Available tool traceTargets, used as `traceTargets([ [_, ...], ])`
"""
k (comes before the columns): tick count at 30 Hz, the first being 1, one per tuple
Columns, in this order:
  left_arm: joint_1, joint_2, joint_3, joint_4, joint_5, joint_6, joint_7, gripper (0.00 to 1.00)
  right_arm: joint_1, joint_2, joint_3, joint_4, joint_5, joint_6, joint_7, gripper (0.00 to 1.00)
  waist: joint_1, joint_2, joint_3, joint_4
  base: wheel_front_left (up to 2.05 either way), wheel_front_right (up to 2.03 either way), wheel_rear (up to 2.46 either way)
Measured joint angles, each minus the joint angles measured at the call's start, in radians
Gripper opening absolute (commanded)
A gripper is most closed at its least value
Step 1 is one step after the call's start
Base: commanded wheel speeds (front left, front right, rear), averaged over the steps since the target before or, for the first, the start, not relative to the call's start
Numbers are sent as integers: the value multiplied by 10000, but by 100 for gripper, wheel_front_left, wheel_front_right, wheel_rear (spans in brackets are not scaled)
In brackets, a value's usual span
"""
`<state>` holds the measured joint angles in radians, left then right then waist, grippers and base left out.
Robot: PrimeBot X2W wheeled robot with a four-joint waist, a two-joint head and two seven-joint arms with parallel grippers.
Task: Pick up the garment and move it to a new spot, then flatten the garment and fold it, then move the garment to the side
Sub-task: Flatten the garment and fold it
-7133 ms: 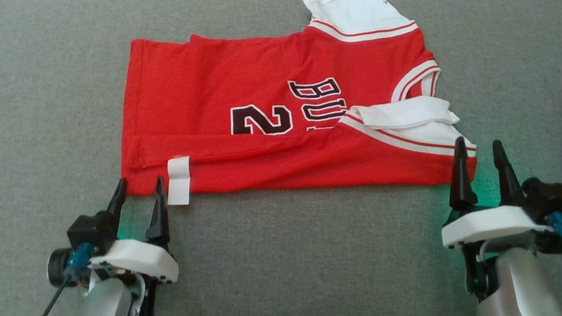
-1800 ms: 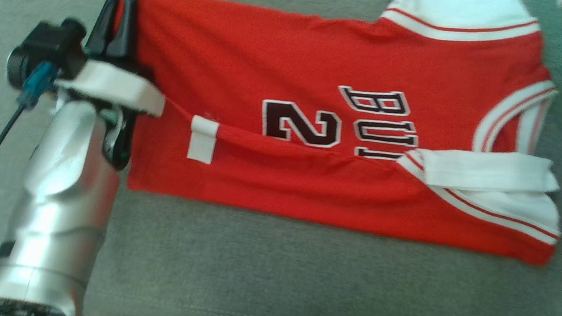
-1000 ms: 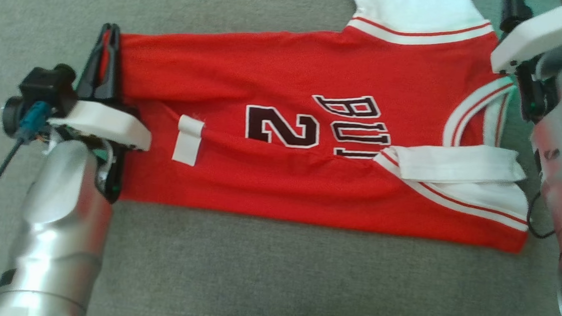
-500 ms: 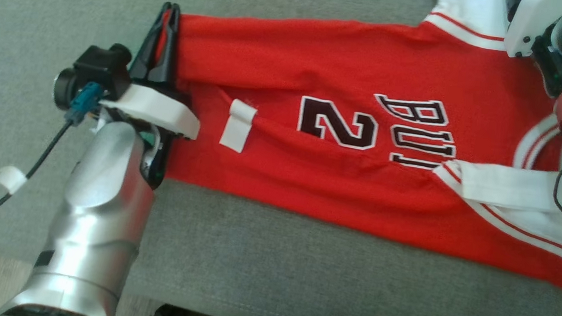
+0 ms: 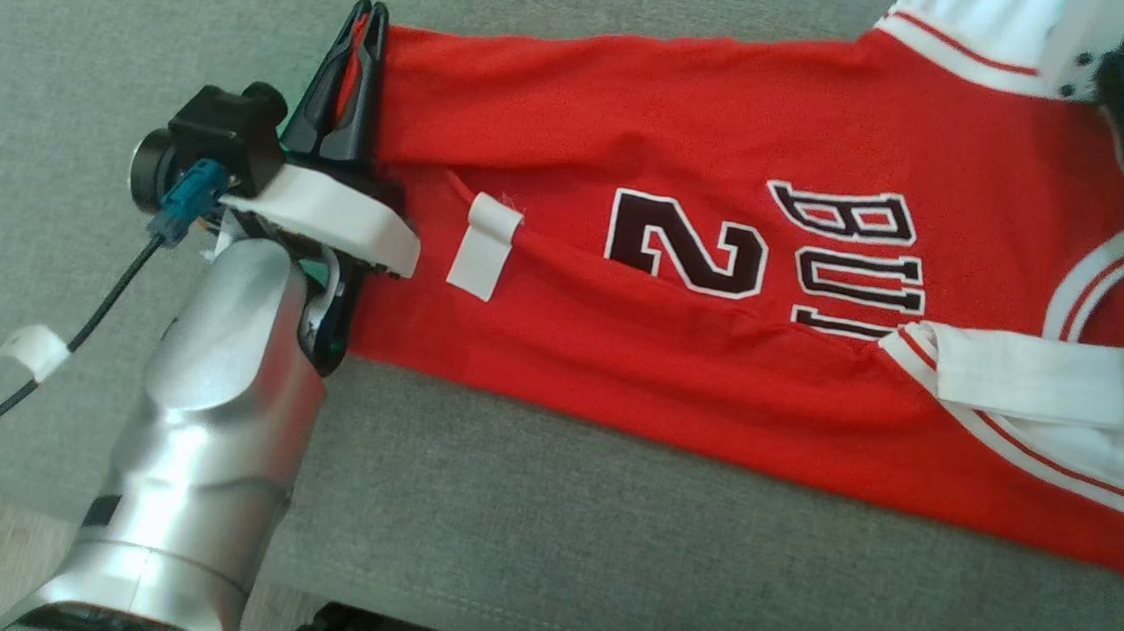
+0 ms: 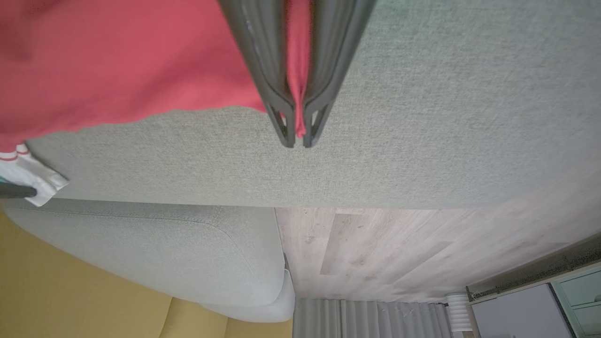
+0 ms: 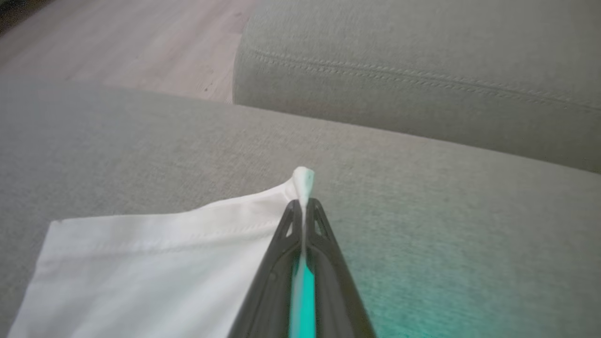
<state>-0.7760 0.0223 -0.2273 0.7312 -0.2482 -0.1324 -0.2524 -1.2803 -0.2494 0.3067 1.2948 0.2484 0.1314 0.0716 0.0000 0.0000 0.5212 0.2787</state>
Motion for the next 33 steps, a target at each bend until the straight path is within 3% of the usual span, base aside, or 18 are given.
traceTargets([
  [9, 30, 267, 460, -19, 130, 0, 0, 0, 12, 249, -662, -88, -196, 0, -2734, 0, 1, 0, -319, -599, 0, 0, 0],
  [16, 298, 790, 1099, -410, 571, 21, 0, 0, 584, 658, -915, -1212, 437, 0, -3212, 0, 0, 0, -821, -1451, 0, 0, 0],
  [26, 1965, 1058, 1716, -1346, 1197, 105, 0, 0, 4615, 769, -594, -5154, 2199, 0, -3225, 0, -2, 0, -1800, -2420, 0, 0, 0],
  [33, 3723, 982, 2054, -1563, 1427, 219, 2, 0, 8061, 848, -493, -6370, 3310, 0, -3225, 0, -3, 0, -2537, -2776, 0, 0, 0],
])
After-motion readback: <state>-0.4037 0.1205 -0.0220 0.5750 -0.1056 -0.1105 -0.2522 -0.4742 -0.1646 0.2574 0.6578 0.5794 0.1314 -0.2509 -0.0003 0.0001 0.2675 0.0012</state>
